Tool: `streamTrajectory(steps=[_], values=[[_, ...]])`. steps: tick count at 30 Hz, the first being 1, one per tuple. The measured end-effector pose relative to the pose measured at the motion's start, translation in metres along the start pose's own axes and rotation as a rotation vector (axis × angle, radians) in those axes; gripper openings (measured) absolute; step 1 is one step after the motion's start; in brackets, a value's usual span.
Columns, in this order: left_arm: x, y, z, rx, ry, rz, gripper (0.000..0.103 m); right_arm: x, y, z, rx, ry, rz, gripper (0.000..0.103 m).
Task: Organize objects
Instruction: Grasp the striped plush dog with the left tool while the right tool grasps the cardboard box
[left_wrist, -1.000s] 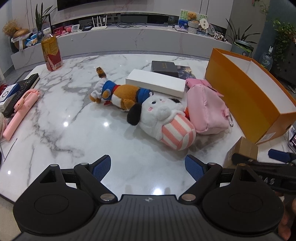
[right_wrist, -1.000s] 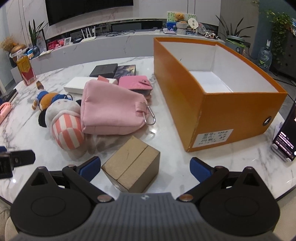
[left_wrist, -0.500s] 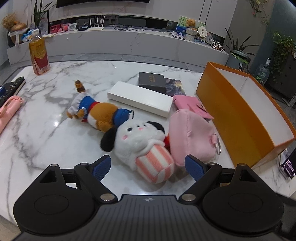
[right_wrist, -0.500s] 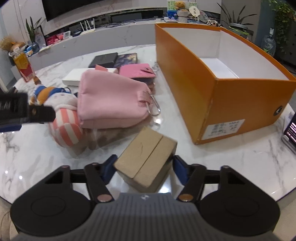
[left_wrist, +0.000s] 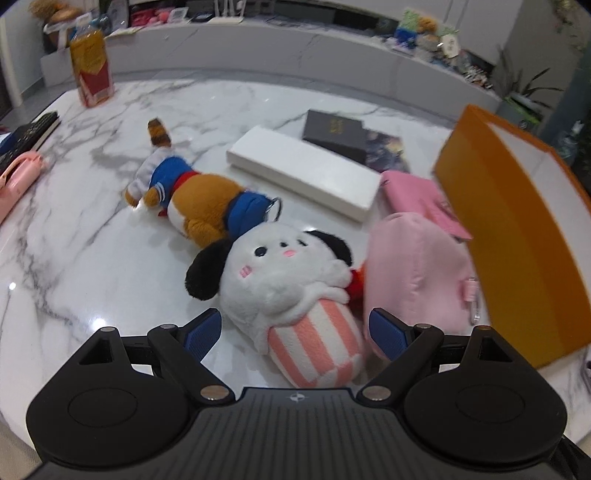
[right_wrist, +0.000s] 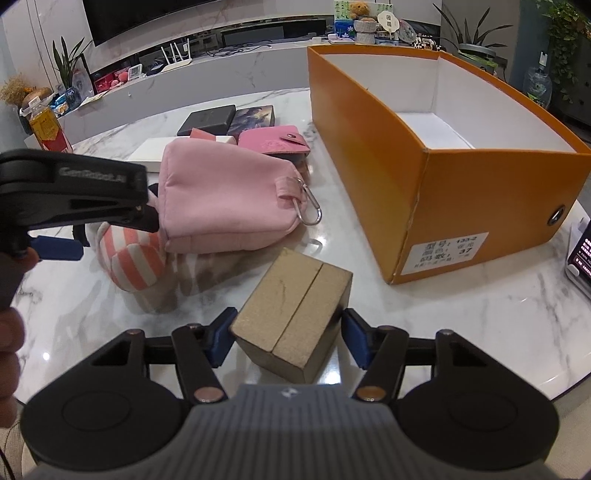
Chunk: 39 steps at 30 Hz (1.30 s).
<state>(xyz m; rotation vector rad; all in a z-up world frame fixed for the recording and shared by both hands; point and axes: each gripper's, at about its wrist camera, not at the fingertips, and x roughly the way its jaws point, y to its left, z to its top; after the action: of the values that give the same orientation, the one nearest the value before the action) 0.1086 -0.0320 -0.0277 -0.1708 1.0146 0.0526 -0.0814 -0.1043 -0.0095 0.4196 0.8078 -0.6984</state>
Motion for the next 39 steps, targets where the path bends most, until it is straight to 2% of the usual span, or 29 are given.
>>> streamTrajectory(steps=[6,10,13,17,20,28,39], values=[[0.018,-0.004,0.000,0.034,0.053,0.024,0.103,0.004,-0.001,0.000,0.013,0.033,0.008,0.061],[0.024,0.000,-0.003,0.009,0.074,0.000,0.102,0.004,0.001,0.000,0.010,0.028,0.006,0.061],[0.028,0.005,-0.005,-0.012,0.094,-0.042,0.089,0.005,0.001,-0.001,0.012,0.024,0.011,0.061],[0.025,0.003,-0.008,0.037,0.089,-0.035,0.077,0.005,0.002,-0.001,0.006,0.020,0.011,0.060],[0.022,0.009,-0.011,0.031,0.075,-0.056,0.073,0.006,0.001,-0.001,0.008,0.018,0.011,0.060],[0.007,0.028,-0.024,0.053,0.062,-0.086,0.070,0.005,0.003,-0.001,-0.002,0.008,0.014,0.056],[-0.033,0.042,-0.034,0.088,0.005,-0.108,0.070,-0.001,0.006,-0.002,-0.017,-0.035,0.040,0.050]])
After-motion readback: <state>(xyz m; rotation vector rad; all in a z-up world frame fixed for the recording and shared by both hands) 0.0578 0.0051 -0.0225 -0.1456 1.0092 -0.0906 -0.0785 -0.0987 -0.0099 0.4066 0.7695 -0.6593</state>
